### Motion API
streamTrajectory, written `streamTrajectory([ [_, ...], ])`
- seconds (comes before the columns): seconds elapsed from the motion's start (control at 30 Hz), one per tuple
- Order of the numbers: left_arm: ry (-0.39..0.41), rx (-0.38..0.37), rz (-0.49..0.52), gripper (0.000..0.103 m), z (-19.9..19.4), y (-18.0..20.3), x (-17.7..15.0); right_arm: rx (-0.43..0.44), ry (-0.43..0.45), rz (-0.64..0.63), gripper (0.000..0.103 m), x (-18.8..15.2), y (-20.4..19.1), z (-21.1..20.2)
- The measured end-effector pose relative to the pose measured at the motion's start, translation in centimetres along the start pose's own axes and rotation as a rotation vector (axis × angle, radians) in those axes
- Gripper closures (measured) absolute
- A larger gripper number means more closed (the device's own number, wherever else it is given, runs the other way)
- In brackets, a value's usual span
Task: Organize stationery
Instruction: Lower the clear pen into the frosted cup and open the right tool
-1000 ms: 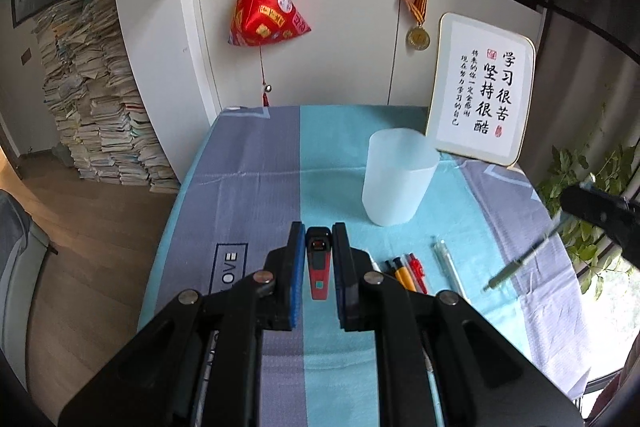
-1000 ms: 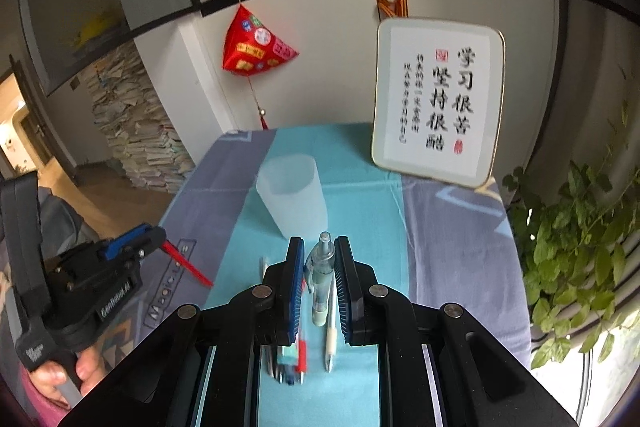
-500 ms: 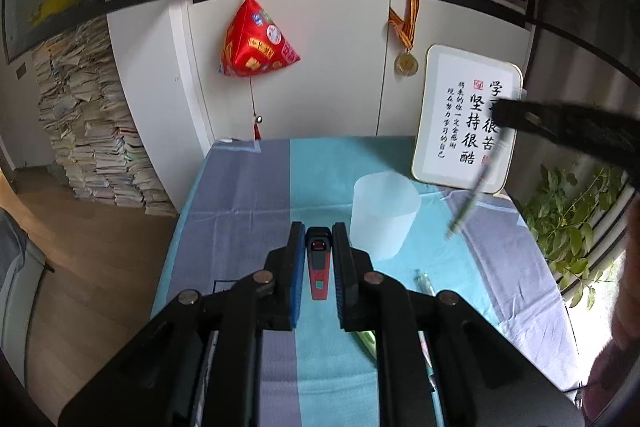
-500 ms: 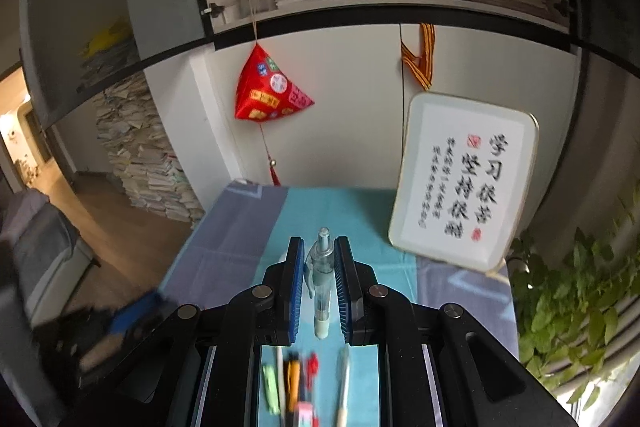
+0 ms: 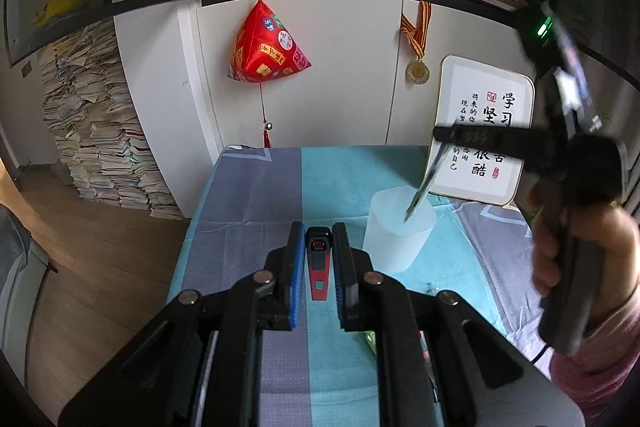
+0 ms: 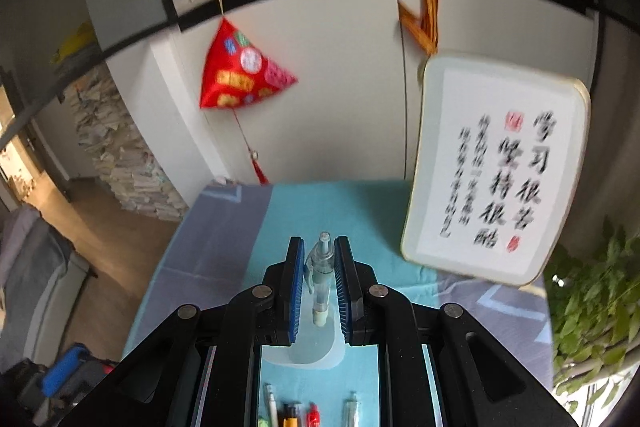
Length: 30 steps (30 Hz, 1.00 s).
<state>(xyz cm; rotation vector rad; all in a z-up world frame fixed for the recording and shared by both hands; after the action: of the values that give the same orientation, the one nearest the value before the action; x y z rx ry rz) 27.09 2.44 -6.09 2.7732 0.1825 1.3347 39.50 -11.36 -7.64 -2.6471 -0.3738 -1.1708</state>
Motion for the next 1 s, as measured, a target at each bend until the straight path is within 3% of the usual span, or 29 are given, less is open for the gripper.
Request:
streamTrajectory([
  [0.33,-0.022,-0.013,0.0,0.092,0.6,0.4,-0.1,0.017,-0.095,-0.028,0.087,-3.0,-0.6,3.2],
  [0.7,-0.016,-0.032,0.013,0.092,0.3,1.6,1.0,0.047,-0.087,0.004,0.086,-2.9,-0.2,2.6],
  [0.87,0.016,-0.052,0.024,0.092,-0.4,2.7,2.9,0.033,-0.031,0.032,0.048,-2.8,0.5,0.4],
  [1.0,0.041,-0.071,0.035,0.092,-0.8,4.0,4.5,0.043,0.005,0.049,0.048,-3.2,1.0,-1.6],
])
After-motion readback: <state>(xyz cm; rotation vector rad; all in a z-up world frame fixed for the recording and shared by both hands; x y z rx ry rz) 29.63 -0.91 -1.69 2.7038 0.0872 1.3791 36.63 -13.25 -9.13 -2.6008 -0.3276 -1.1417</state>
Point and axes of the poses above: each gripper's, at about its wrist camera, not at the fingertips, and z roughly the way its jaws point, y to its right, x to its top, the point moved 6 cm from there along z, roughly the way its jaws point, and after that the axes turned 8 degrees about -z, right-handed, at the moved point
